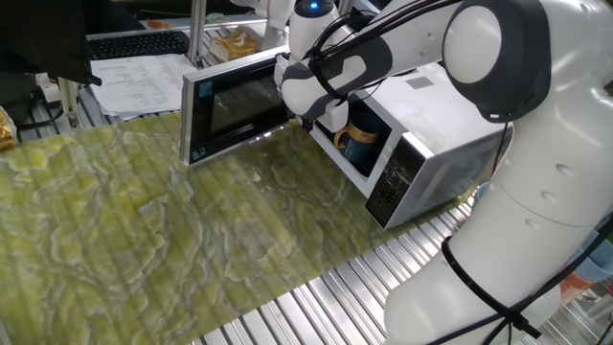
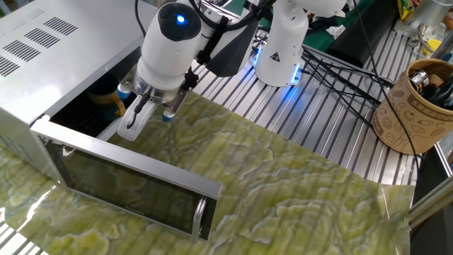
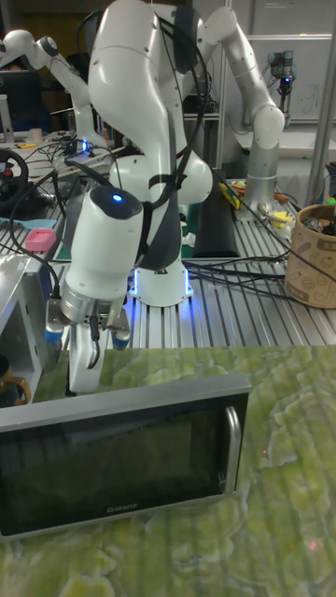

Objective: Put the bowl into the microwave

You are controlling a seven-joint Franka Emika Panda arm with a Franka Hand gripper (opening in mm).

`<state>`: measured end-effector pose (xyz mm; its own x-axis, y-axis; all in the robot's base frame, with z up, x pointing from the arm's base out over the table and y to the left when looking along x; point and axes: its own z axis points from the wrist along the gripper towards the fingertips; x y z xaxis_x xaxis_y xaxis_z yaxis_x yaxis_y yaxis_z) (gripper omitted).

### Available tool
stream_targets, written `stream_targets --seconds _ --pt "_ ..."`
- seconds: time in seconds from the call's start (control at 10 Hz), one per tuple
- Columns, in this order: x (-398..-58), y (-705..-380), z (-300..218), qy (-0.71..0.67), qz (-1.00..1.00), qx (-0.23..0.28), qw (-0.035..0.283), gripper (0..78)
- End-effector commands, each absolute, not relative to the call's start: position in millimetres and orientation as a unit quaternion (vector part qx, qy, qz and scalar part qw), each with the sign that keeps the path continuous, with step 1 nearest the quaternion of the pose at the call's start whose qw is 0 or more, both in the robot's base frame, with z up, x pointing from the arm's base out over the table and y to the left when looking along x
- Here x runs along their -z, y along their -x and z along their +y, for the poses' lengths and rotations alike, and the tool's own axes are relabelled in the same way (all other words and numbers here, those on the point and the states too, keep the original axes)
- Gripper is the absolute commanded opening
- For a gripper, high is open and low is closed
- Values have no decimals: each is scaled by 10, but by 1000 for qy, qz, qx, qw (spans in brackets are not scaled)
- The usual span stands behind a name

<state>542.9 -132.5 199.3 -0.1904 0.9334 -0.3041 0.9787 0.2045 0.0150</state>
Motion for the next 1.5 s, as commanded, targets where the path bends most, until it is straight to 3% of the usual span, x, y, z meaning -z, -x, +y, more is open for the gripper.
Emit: stream_targets --seconds 0.1,0.8,1.3,1.5 --pt "-1959 -5481 -1325 -630 747 143 159 11" --pt "-1893 -5488 -1357 -620 747 164 174 11" --pt "-1722 -5522 -1630 -591 755 204 197 11" --pt "-1702 -5485 -1620 -576 760 231 192 11"
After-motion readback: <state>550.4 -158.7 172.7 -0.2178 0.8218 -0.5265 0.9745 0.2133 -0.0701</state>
